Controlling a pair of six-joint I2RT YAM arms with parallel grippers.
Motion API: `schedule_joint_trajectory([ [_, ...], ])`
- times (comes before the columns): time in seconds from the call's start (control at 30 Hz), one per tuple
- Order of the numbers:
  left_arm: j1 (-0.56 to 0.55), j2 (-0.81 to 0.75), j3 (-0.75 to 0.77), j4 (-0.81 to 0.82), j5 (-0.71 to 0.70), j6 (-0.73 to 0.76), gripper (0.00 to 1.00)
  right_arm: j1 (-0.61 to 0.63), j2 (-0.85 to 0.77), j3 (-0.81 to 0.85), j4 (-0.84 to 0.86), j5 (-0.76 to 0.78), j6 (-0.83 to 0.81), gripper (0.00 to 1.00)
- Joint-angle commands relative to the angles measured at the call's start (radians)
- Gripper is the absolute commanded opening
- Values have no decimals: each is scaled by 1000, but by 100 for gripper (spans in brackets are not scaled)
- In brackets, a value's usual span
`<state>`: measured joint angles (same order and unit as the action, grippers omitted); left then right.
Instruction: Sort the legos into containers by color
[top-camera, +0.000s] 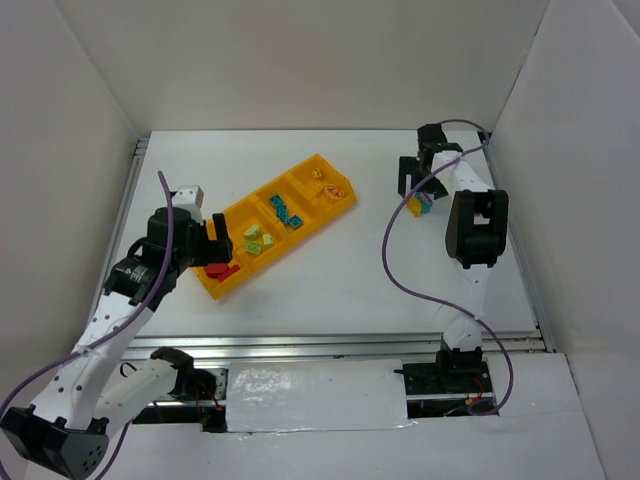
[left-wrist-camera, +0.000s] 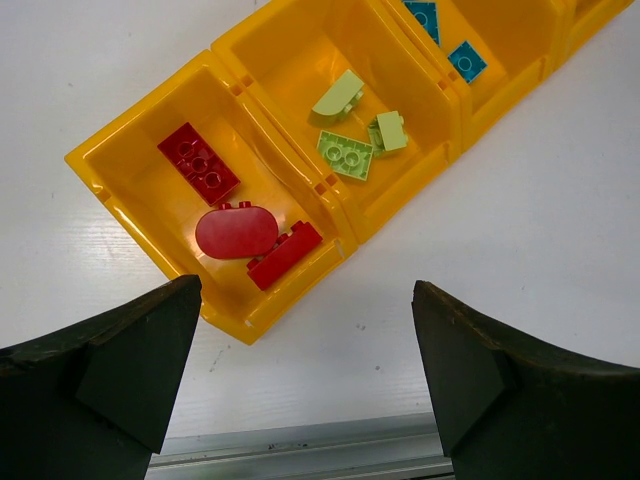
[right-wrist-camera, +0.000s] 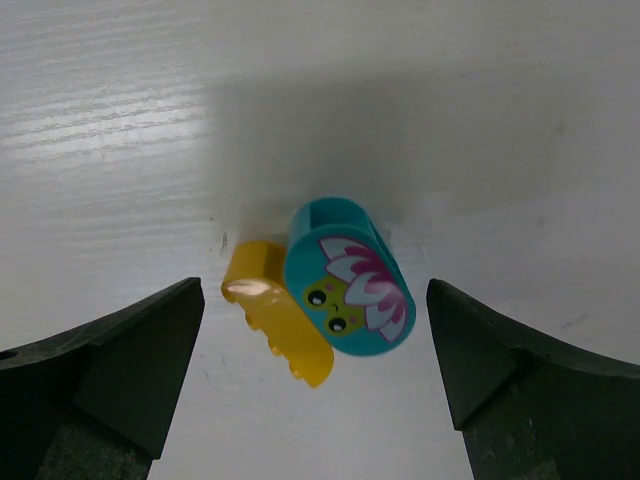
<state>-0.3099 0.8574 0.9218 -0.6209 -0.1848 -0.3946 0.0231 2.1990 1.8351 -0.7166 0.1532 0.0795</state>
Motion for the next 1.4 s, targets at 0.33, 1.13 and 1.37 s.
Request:
schedule_joint_trajectory([
  [0.33, 6, 17, 0, 32, 7, 19, 99, -9, 117, 119, -98, -124, -40, 33],
  [1.13, 3, 43, -360, 867, 783, -453, 100, 638, -723, -540, 299, 99, 689, 0],
  [1.37, -141, 86, -357, 1031, 779, -408, 99, 785, -660, -395, 205, 209, 789, 0],
])
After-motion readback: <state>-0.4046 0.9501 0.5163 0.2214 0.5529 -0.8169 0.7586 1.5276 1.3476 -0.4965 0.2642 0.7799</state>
